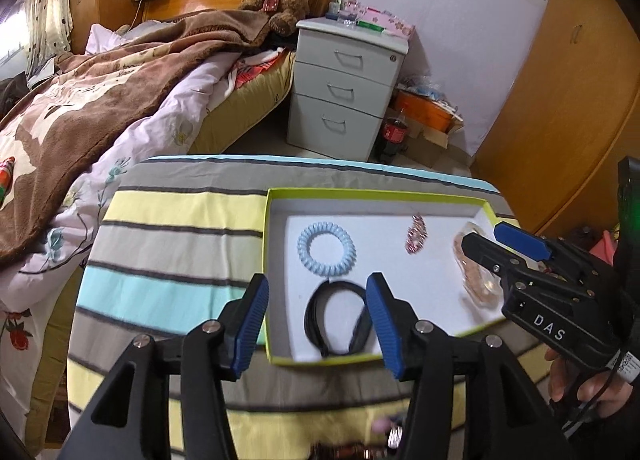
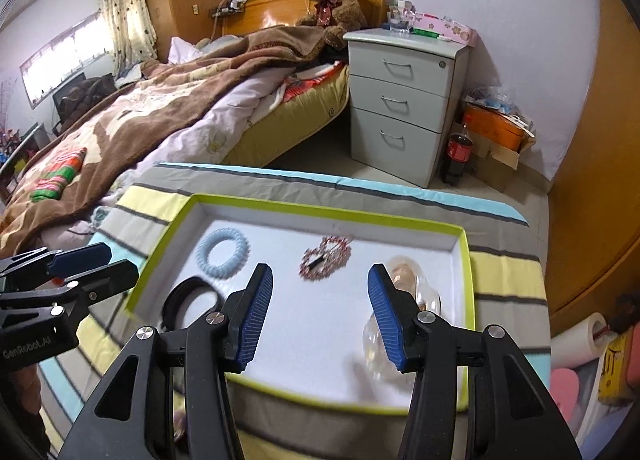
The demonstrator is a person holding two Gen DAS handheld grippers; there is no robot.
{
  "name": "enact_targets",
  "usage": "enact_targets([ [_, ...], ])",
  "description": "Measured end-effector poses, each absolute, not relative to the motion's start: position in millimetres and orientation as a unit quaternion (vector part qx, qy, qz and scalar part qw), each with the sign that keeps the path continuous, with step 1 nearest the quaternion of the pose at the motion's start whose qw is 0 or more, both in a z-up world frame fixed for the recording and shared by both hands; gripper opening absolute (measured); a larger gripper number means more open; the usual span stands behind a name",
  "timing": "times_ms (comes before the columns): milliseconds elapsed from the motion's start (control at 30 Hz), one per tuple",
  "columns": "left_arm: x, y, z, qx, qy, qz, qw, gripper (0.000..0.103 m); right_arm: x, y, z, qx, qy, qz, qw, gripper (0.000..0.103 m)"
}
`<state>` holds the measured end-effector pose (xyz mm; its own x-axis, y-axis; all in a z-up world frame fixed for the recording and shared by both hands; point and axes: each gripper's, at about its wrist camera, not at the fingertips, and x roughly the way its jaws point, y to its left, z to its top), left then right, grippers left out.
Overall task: Organize jewelry
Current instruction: 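Carry the coil tie and pink clip into the green box and release, then move both tools back to the jewelry pile and grasp the purple coil tie with the right gripper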
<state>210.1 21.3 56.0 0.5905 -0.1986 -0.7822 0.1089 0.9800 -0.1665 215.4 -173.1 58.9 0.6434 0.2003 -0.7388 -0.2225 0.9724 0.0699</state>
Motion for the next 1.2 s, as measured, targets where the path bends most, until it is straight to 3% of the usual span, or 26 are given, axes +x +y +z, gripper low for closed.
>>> enact_targets([
  [300,152.4,44.3,57.2,-0.071,0.432,-0.079,0.896,0.059,159.5,-166.3,60.1,-0.018,0.397,0.147,0.906,0.051],
  [767,81.8,83.4,35.7,-0.114,0.429,-0.059,0.894,0.069,76.9,-134.9,14.8,-0.039,0.441,0.243,0.863,0.051],
  [1200,57.3,104.8,14.3,-0.136,0.439,-0.052,0.887,0.070,52.0,-107.8,-8.5,-0.065,0.458,0.275,0.843,0.049],
])
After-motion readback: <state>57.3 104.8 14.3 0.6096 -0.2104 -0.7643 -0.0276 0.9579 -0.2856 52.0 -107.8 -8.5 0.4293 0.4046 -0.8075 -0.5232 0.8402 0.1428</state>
